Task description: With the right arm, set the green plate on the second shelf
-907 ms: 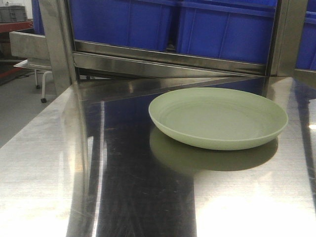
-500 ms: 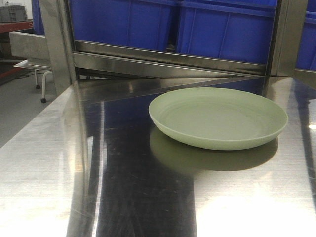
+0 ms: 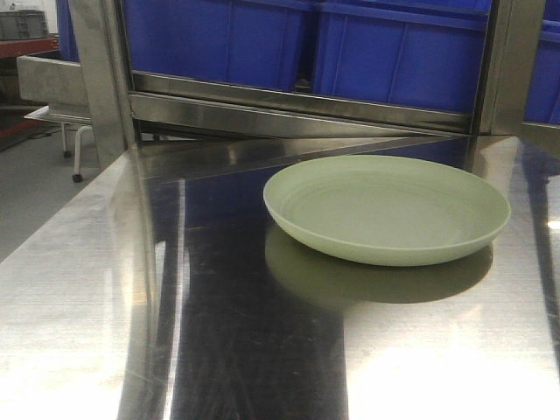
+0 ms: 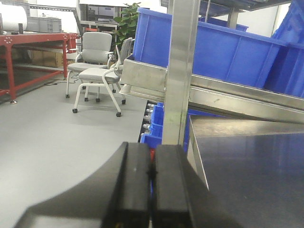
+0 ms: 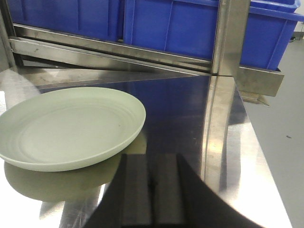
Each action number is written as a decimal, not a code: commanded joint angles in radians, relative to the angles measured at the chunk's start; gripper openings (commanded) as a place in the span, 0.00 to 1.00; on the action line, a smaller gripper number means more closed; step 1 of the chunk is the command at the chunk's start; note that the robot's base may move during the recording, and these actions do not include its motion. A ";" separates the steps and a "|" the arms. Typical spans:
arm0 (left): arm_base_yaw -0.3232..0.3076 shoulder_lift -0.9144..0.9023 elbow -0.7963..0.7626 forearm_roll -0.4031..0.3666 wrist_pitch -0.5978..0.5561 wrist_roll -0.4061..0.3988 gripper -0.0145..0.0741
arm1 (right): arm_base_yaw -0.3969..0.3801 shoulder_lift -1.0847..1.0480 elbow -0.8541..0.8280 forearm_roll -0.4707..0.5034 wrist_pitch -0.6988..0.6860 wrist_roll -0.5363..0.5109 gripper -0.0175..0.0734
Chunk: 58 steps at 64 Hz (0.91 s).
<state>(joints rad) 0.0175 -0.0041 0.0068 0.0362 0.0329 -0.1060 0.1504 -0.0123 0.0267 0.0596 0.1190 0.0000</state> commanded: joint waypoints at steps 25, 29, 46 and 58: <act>0.001 -0.018 0.041 -0.081 -0.121 -0.003 0.31 | 0.002 -0.009 -0.075 0.069 -0.337 0.059 0.25; 0.001 -0.018 0.041 -0.081 -0.121 -0.003 0.31 | 0.005 -0.002 -0.132 0.068 -0.266 0.059 0.25; 0.001 -0.018 0.041 -0.081 -0.119 -0.003 0.31 | 0.027 0.173 -0.387 0.069 -0.151 0.059 0.25; 0.001 -0.018 0.041 -0.081 -0.119 -0.003 0.31 | 0.027 0.397 -0.538 0.069 -0.056 0.059 0.25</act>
<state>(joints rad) 0.0175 -0.0041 0.0068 -0.0360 0.0000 -0.1060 0.1763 0.2756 -0.4106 0.1266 0.0590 0.0589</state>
